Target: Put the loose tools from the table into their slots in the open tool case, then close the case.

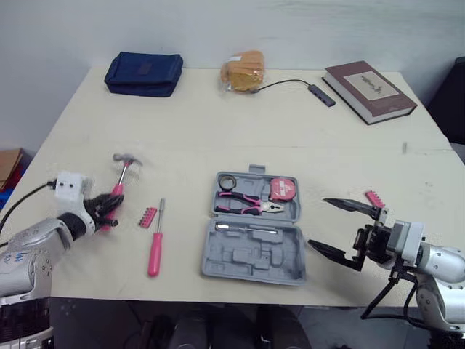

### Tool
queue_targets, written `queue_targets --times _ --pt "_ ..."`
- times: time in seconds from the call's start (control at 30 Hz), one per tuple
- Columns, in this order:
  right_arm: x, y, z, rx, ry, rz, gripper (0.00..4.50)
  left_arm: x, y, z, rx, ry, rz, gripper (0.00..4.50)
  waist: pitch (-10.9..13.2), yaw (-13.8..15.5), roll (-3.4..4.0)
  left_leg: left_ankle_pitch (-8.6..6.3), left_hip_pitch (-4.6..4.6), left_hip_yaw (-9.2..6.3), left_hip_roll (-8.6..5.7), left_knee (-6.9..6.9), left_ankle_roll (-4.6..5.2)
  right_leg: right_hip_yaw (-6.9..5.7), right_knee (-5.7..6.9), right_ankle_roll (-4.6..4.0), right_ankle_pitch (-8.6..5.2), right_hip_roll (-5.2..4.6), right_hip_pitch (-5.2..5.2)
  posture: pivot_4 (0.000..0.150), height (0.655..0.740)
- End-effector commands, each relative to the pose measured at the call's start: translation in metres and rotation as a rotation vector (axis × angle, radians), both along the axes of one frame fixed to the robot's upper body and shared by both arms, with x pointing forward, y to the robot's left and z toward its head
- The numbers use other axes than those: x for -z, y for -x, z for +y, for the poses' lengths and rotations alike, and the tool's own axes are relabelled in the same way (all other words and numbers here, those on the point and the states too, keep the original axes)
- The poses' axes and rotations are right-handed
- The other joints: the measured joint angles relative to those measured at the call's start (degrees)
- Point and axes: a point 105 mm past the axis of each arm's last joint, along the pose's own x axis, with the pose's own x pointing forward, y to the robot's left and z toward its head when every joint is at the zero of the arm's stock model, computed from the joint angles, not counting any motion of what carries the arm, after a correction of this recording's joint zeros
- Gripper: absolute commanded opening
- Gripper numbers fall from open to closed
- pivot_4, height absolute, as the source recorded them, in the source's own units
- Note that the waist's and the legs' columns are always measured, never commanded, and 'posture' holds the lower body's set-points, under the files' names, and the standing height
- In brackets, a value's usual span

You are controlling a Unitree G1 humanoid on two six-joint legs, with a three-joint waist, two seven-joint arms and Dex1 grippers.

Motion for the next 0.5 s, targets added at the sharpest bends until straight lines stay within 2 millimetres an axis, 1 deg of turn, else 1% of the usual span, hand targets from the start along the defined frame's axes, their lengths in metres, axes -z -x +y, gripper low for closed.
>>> queue_targets --times 0.03,0.1,0.17,0.3,0.33,0.4,0.5 --pt "-0.006 0.006 -0.019 0.036 0.036 -0.025 4.50 -0.042 0.017 -0.060 0.418 -0.166 -0.190 0.53 0.00 0.05 0.01 -0.03 -0.04 0.01 -0.02 -0.02 0.03 0.00 -0.07 0.00 0.00 0.00 -0.01 0.150 0.7400" --pt "-0.005 0.008 -0.024 0.045 0.039 -0.009 4.50 -0.043 0.030 -0.087 0.618 -0.197 -0.201 0.53 0.00 0.03 0.02 -0.07 -0.06 0.08 -0.03 -0.05 0.07 0.00 -0.15 0.01 0.00 0.04 -0.02 0.150 0.7400" --pt "-0.004 0.012 -0.028 0.051 0.039 0.006 4.50 -0.042 0.040 -0.111 0.782 -0.215 -0.190 0.53 0.01 0.04 0.04 -0.07 -0.09 0.13 -0.02 -0.04 0.09 -0.01 -0.23 0.02 0.00 0.14 -0.03 0.150 0.7400" --pt "0.002 0.020 -0.032 0.064 0.016 0.075 4.50 -0.030 0.059 -0.151 1.065 -0.198 -0.113 0.53 0.03 -0.05 0.05 -0.03 -0.13 0.20 -0.04 0.01 0.13 0.03 -0.21 0.08 0.04 0.36 -0.06 0.150 0.7400" --pt "0.004 0.022 -0.033 0.068 0.014 0.094 4.50 -0.026 0.063 -0.160 1.122 -0.203 -0.092 0.53 0.03 -0.07 0.05 -0.01 -0.12 0.20 -0.07 0.05 0.14 0.03 -0.17 0.09 0.04 0.39 -0.05 0.150 0.7400" --pt "0.008 0.026 -0.035 0.075 0.013 0.121 4.50 -0.020 0.066 -0.169 1.183 -0.230 -0.059 0.53 0.03 -0.08 0.05 0.04 -0.11 0.19 -0.07 0.07 0.16 0.05 -0.11 0.11 0.06 0.39 -0.05 0.150 0.7400" --pt "0.018 0.035 -0.040 0.104 0.012 0.160 4.50 -0.003 0.060 -0.190 1.231 -0.322 0.010 0.53 0.03 0.11 0.05 0.10 -0.06 0.14 -0.12 0.10 0.19 0.10 -0.02 0.15 0.08 0.38 -0.01 0.150 0.7400"
